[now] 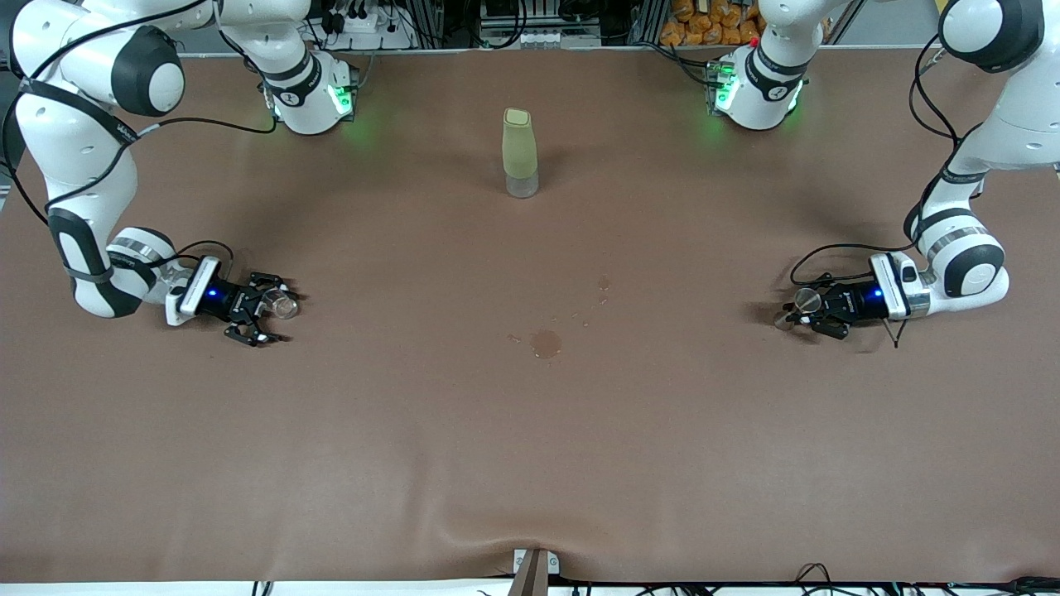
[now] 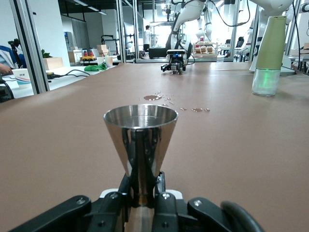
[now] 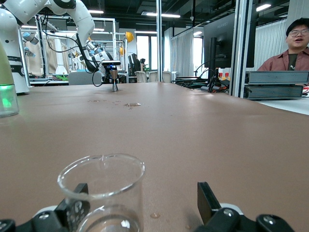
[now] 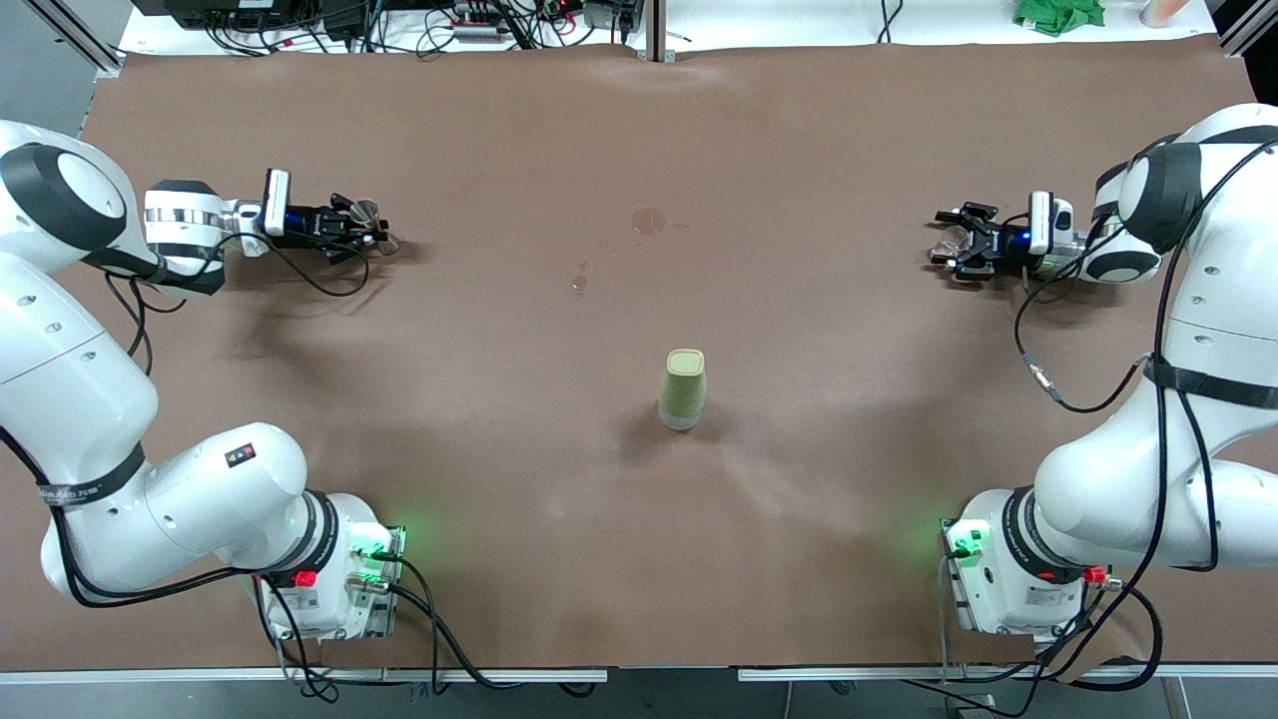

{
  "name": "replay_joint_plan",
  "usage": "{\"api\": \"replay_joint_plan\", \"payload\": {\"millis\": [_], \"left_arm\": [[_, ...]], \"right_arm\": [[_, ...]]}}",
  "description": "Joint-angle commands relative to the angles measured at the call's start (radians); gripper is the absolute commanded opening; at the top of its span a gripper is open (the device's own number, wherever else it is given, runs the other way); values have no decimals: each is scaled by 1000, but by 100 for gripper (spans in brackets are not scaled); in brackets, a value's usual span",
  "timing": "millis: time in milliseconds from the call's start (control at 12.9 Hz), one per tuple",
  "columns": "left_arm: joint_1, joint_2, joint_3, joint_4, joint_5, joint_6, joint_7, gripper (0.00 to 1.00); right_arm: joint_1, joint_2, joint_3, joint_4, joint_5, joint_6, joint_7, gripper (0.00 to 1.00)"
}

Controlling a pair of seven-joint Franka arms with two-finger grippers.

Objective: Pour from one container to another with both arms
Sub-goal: 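Lift the jigger and beaker, bringing both grippers together mid-table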

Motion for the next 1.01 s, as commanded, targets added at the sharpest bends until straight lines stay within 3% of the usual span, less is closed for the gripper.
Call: {"api": "replay_joint_plan", "payload": {"millis": [0, 156, 233, 389, 700, 933], "left_arm": [[-8, 5, -11, 37, -3, -44, 18, 0], [-39, 4, -43, 52, -20, -46, -28, 0], [-62, 4, -64, 73, -19, -46, -61, 0], [-153, -1, -86, 135, -10, -45, -134, 0], [-364, 1, -86, 149, -182, 43, -196, 0], [-503, 8, -86, 218, -236, 150, -308, 0]], "right_arm": [[9, 34, 6, -21, 39, -5, -390, 97], [9, 34, 12, -21, 41, -2, -385, 41], [9, 34, 12, -21, 41, -2, -379, 21], [11, 34, 22, -21, 41, -2, -379, 0], [11, 33, 40, -23, 39, -9, -297, 0], [26, 19, 57, -23, 39, -25, -224, 0]]}}
